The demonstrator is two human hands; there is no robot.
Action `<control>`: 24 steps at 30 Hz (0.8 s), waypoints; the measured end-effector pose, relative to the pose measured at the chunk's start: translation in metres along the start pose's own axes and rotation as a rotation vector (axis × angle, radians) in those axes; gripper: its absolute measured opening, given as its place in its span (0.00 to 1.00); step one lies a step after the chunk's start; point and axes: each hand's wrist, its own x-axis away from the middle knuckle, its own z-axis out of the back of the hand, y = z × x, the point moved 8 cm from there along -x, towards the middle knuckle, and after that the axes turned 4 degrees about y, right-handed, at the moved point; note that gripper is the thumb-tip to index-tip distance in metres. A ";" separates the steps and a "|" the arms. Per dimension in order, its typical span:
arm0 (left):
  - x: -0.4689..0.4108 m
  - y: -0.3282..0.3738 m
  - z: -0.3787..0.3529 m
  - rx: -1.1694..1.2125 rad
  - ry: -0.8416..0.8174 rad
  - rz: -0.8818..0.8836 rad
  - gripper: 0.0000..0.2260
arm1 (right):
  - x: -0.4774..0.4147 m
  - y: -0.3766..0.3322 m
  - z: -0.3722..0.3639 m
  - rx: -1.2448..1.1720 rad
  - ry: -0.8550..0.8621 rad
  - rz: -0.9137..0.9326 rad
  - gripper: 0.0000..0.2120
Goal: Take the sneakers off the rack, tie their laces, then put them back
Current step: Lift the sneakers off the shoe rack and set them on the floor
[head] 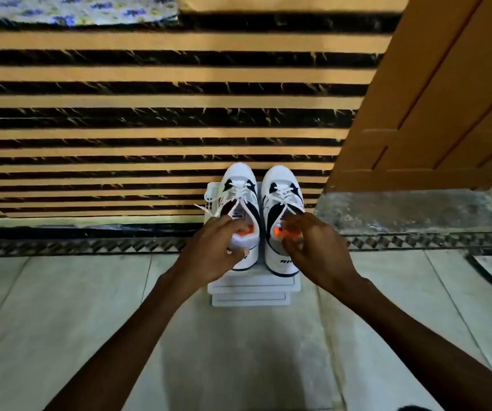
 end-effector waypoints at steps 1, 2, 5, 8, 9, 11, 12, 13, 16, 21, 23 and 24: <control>-0.001 -0.004 -0.015 -0.041 -0.011 -0.034 0.19 | 0.002 0.008 -0.015 0.047 0.005 0.023 0.12; -0.002 -0.008 -0.027 -0.104 -0.017 -0.056 0.21 | 0.004 0.014 -0.025 0.116 0.011 0.036 0.14; -0.007 -0.018 -0.053 -0.222 -0.001 -0.122 0.24 | 0.007 0.029 -0.057 0.205 0.002 0.138 0.20; -0.009 -0.019 -0.061 -0.255 0.053 -0.169 0.25 | 0.006 0.031 -0.063 0.270 0.071 0.229 0.21; -0.009 -0.019 -0.062 -0.266 0.073 -0.182 0.25 | 0.006 0.031 -0.064 0.269 0.107 0.262 0.21; -0.006 -0.018 -0.065 -0.282 0.104 -0.180 0.25 | 0.006 0.029 -0.065 0.271 0.143 0.310 0.21; -0.005 -0.019 -0.067 -0.288 0.114 -0.169 0.25 | 0.006 0.029 -0.067 0.285 0.138 0.314 0.22; -0.005 -0.020 -0.067 -0.297 0.120 -0.153 0.24 | 0.005 0.030 -0.069 0.295 0.127 0.307 0.23; -0.003 -0.022 -0.071 -0.323 0.148 -0.141 0.24 | 0.005 0.033 -0.074 0.341 0.095 0.281 0.27; -0.002 -0.027 -0.079 -0.303 0.199 -0.145 0.25 | 0.008 0.036 -0.077 0.346 0.176 0.328 0.29; -0.001 -0.025 -0.079 -0.288 0.240 -0.140 0.25 | 0.011 0.036 -0.075 0.306 0.200 0.325 0.29; -0.001 -0.024 -0.078 -0.274 0.266 -0.131 0.25 | 0.012 0.037 -0.073 0.288 0.215 0.308 0.29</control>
